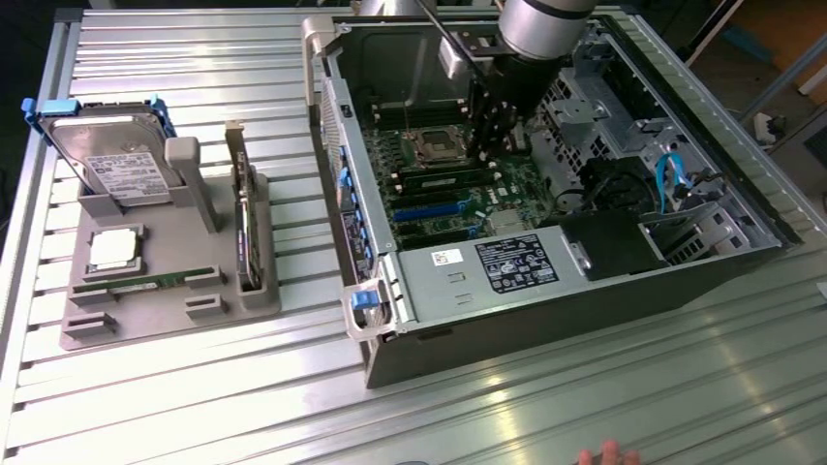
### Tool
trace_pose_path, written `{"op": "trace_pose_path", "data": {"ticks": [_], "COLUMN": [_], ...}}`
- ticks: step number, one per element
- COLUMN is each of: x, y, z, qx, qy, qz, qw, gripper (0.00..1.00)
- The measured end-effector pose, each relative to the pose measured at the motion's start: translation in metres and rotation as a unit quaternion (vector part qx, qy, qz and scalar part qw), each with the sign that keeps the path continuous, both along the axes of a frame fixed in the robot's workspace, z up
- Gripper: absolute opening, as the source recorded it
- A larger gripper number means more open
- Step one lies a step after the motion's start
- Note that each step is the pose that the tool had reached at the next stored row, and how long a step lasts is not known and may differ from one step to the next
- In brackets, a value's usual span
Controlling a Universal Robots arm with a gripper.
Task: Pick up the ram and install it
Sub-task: 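Insert the ram into the slot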
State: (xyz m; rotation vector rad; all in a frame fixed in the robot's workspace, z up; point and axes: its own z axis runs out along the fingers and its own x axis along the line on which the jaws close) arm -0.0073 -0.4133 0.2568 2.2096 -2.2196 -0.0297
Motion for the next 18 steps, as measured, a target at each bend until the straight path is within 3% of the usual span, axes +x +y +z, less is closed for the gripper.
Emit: {"op": "trace_pose_path", "data": {"ticks": [13,15,18], "x": [0.0,0.0,0.0], "y": [0.0,0.0,0.0], "z": [0.0562,0.0716,0.0822], "qx": [-0.002,-0.0029,-0.0035], "qy": [0.0,0.0,0.0], "qz": [0.0,0.0,0.0], "qw": [1.0,1.0,1.0], "gripper": [0.26,0.26,0.26]}}
